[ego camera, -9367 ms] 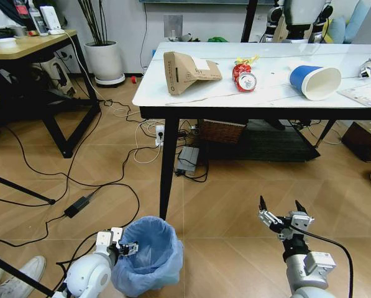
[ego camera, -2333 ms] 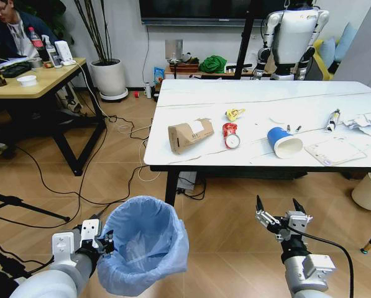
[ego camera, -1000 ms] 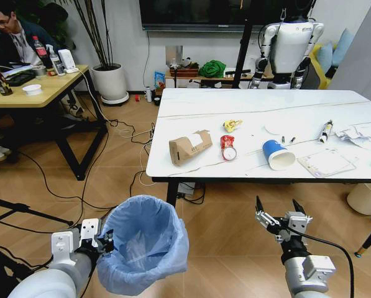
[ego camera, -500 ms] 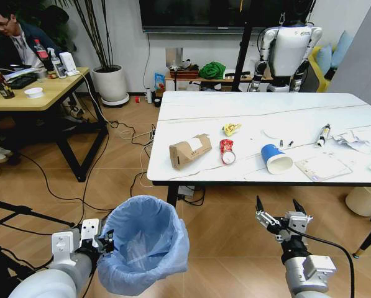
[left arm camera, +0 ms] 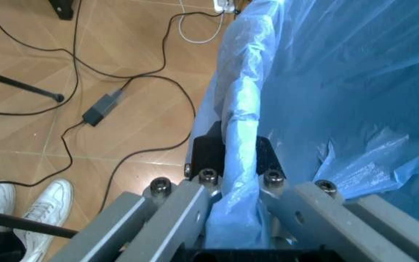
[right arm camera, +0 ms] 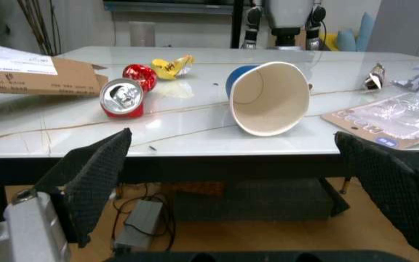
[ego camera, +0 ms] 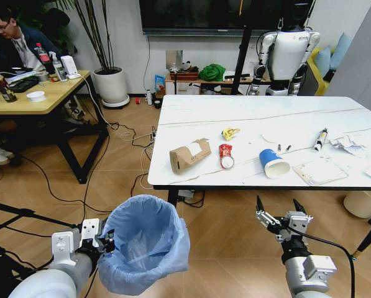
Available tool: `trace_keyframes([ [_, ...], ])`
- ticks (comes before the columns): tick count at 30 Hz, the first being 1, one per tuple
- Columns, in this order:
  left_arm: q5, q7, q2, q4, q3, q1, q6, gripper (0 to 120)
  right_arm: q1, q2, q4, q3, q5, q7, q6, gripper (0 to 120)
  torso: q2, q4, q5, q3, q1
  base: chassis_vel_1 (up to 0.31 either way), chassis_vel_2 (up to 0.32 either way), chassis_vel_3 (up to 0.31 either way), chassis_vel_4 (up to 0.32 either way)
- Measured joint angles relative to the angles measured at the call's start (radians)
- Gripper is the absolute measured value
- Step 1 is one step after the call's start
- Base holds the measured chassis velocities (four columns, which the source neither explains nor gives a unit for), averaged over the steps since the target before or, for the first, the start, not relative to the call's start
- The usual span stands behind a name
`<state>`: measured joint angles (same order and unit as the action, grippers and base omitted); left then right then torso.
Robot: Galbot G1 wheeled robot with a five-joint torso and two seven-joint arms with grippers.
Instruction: Pick up the trash bin and place the trash from the table into it.
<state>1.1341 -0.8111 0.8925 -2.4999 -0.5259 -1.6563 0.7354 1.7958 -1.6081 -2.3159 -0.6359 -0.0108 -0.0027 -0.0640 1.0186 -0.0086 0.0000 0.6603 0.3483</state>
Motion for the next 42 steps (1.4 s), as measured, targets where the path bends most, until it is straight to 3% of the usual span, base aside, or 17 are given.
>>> trace_keyframes([
  [27, -0.011, -0.003, 0.014, 0.000, 0.000, -0.006, 0.000, 0, -0.004, 0.000, -0.004, 0.001, -0.006, 0.002, -0.002, 100, 0.127, 0.0000, 0.0000, 0.070, 0.057, 0.000, 0.000, 0.000, 0.000],
  [35, -0.040, 0.038, 0.028, 0.000, -0.010, -0.013, 0.000, 0, -0.015, 0.002, -0.027, -0.001, -0.089, 0.034, -0.056, 100, 0.152, -0.0001, 0.0001, 0.085, 0.068, 0.000, 0.000, 0.000, 0.000],
  [42, -0.041, 0.058, 0.006, 0.000, -0.002, -0.005, 0.000, 0, -0.067, 0.103, -0.053, -0.037, -0.242, 0.096, -0.126, 100, 0.151, -0.0002, 0.0001, 0.084, 0.068, 0.000, 0.000, 0.000, 0.000],
])
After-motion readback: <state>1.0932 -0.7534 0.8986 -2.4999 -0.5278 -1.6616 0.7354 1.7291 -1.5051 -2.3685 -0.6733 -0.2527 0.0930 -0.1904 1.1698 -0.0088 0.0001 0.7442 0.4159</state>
